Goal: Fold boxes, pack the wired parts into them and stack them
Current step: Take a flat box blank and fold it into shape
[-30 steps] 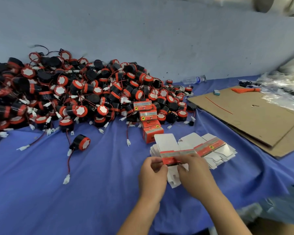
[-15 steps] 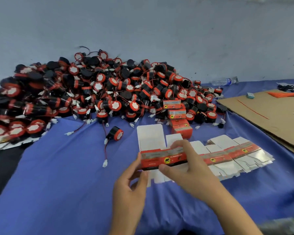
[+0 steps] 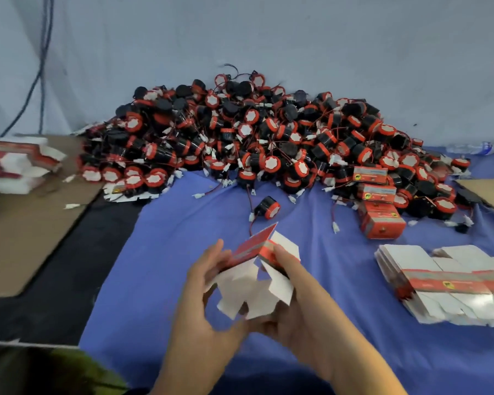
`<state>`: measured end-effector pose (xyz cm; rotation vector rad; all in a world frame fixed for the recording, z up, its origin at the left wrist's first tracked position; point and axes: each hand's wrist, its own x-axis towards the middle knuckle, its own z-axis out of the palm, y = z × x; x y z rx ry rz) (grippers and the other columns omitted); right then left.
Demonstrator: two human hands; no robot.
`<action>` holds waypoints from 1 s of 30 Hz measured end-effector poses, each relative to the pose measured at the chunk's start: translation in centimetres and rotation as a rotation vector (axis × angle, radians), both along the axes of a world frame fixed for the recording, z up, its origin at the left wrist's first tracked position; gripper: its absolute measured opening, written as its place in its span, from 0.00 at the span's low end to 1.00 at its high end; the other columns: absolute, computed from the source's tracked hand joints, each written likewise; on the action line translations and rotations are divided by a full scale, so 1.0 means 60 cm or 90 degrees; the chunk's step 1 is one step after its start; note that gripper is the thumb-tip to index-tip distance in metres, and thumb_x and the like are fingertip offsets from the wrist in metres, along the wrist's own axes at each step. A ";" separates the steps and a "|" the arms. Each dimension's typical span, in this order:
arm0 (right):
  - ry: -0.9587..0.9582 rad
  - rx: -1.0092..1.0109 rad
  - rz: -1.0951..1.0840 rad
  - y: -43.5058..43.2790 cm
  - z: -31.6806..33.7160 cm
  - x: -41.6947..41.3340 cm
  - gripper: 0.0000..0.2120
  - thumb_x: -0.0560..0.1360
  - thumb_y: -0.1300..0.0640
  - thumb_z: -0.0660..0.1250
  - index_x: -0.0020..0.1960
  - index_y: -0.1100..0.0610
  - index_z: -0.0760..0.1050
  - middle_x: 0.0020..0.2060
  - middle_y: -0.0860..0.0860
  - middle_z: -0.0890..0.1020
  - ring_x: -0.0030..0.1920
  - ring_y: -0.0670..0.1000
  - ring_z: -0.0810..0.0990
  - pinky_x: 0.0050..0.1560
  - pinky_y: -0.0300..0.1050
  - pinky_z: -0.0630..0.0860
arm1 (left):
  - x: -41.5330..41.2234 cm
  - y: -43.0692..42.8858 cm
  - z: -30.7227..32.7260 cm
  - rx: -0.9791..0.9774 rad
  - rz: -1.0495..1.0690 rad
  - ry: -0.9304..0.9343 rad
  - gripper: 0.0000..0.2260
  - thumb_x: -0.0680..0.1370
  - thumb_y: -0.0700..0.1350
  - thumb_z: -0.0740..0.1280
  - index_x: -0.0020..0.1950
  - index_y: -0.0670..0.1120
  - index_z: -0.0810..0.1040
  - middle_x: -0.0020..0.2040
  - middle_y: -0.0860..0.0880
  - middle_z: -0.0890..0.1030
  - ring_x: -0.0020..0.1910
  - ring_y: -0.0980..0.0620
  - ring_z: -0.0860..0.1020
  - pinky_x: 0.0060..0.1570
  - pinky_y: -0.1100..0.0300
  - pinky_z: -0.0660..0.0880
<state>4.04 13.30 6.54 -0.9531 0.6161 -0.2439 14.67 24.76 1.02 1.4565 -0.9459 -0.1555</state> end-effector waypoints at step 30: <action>0.040 -0.102 0.112 0.003 0.017 -0.016 0.12 0.74 0.67 0.72 0.55 0.56 0.83 0.60 0.66 0.80 0.52 0.62 0.83 0.49 0.55 0.83 | 0.067 0.096 0.078 0.146 -0.151 -0.080 0.38 0.61 0.66 0.80 0.68 0.64 0.73 0.65 0.61 0.79 0.67 0.59 0.75 0.63 0.66 0.71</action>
